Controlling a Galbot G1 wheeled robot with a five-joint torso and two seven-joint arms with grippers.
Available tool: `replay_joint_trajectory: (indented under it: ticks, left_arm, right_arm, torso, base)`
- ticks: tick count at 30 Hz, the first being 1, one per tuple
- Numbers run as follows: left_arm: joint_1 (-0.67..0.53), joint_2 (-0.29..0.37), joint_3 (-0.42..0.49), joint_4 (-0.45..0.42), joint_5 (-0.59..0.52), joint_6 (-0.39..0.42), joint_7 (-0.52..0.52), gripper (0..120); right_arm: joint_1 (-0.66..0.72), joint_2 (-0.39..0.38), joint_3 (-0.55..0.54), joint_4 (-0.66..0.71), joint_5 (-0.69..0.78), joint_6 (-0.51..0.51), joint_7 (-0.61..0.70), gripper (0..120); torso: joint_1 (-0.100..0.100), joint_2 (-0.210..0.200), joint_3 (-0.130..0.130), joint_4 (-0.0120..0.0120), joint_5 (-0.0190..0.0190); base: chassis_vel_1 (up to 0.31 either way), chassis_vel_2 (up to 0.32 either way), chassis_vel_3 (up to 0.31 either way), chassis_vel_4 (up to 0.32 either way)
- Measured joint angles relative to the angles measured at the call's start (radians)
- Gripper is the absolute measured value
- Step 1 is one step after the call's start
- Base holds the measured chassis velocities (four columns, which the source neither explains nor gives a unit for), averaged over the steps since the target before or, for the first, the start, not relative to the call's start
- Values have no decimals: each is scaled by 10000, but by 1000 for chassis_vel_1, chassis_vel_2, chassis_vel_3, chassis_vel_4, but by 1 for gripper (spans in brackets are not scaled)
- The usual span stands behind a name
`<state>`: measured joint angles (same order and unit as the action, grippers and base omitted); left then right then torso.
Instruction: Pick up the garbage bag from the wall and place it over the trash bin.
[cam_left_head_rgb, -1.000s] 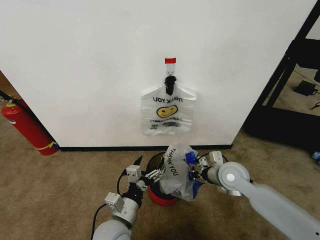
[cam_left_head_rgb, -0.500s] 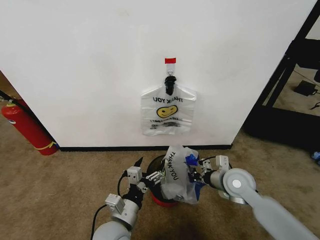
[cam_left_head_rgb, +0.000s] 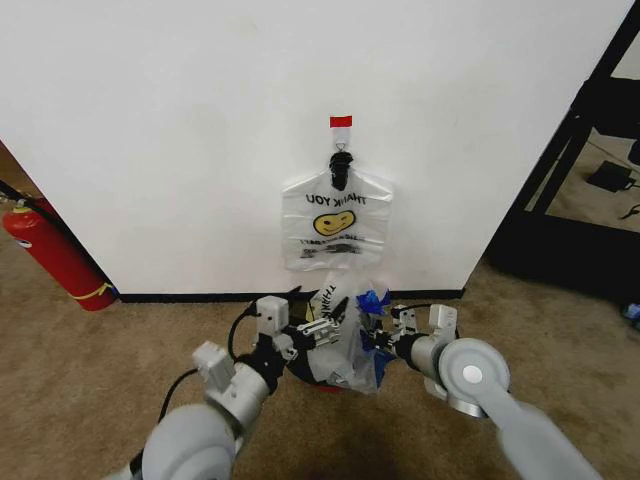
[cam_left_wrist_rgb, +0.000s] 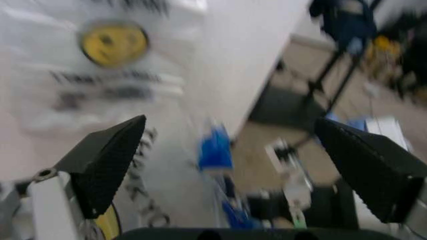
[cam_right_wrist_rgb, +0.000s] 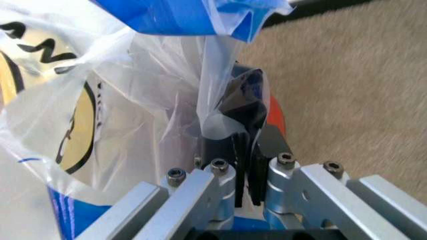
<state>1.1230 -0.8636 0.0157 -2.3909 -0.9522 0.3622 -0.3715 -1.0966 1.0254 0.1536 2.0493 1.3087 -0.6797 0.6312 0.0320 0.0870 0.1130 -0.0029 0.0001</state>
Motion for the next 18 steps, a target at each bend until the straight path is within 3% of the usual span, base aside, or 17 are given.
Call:
replay_joint_trajectory:
  ticks: [1, 5, 8, 13, 18]
  left_arm:
    - [0, 0, 0, 0, 0, 0, 0, 97]
    - [-1837, 118, 906, 768, -1783, 1373, -934, 94]
    - [-3191, -202, 1750, 1499, -3243, 2384, -2036, 94]
    - [-4153, -363, 2736, 2036, -3416, 2844, -2698, 90]
    - [-4666, -408, 3264, 2360, -3473, 2961, -2916, 72]
  right_arm:
    - [0, 0, 0, 0, 0, 0, 0, 0]
    - [-51, 98, -9, 41, -441, 108, -223, 0]
    - [-127, 98, -13, 61, -666, 90, -381, 0]
    - [-224, 77, 60, 104, -826, 90, -416, 0]
    - [-407, 76, 153, 211, -894, 90, -446, 0]
  torso:
    - [0, 0, 0, 0, 0]
    - [0, 0, 0, -5, 1]
    - [0, -1, 1, 0, -1]
    - [0, 0, 1, -4, 0]
    - [0, -1, 0, 1, 0]
  base:
    - [0, 0, 0, 0]
    - [0, 0, 0, 0]
    - [0, 0, 0, 0]
    - [0, 0, 0, 0]
    - [0, 0, 0, 0]
